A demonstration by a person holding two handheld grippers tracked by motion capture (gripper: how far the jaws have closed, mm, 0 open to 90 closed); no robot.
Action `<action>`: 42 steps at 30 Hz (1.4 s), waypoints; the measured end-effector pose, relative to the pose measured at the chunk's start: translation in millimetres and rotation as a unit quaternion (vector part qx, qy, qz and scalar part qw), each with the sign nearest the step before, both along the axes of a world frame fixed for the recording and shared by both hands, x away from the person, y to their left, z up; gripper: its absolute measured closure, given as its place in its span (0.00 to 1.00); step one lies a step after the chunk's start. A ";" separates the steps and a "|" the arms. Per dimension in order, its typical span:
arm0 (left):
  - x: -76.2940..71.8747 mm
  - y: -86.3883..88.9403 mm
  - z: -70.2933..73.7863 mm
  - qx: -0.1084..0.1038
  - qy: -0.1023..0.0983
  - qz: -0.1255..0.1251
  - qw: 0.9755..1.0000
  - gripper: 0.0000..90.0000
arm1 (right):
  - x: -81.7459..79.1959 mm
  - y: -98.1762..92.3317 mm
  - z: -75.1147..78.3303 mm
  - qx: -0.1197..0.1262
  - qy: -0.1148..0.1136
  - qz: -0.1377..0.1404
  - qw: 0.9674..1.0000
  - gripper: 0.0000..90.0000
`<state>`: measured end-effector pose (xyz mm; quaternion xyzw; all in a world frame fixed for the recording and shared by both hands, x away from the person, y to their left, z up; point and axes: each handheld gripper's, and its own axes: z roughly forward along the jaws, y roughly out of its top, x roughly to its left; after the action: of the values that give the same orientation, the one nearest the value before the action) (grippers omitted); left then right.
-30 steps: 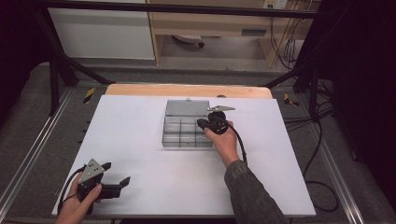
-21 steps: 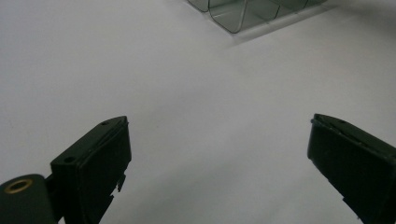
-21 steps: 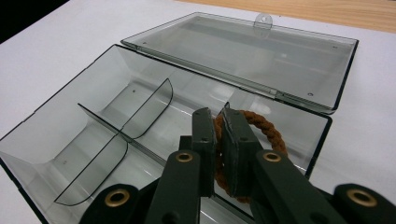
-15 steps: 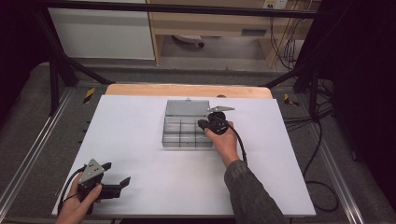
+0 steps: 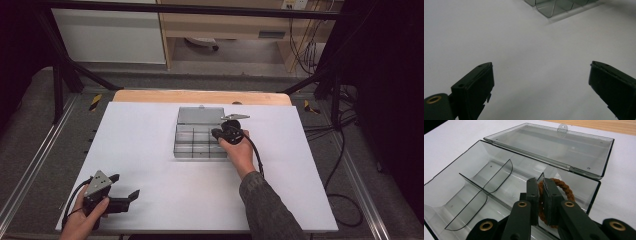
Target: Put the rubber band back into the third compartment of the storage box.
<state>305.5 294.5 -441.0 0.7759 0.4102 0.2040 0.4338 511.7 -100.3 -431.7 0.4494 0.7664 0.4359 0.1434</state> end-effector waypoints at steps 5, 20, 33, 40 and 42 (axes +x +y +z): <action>0.0 -0.1 0.0 0.000 0.000 0.000 1.000 0.06 | -0.9 0.7 0.8 -0.015 -0.007 0.000 1.000 0.91; 0.0 -0.2 -0.3 0.002 0.001 -0.001 1.000 0.06 | -2.9 2.5 3.5 -0.006 -0.007 0.002 1.000 0.86; 0.1 -0.7 -0.7 0.003 0.002 -0.002 1.000 0.06 | -9.5 9.7 12.0 0.026 -0.004 0.018 0.999 0.66; 0.0 -1.0 -0.8 0.004 0.002 -0.002 1.000 0.06 | -13.5 12.5 17.7 0.029 -0.020 0.026 0.999 0.44; 0.0 -1.0 -0.9 0.004 0.002 -0.002 1.000 0.06 | -14.1 12.7 18.9 0.028 -0.021 0.023 0.999 0.38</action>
<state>305.5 293.5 -441.9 0.7788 0.4089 0.2030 0.4302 497.6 -87.6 -412.8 0.4262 0.7610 0.4697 0.1362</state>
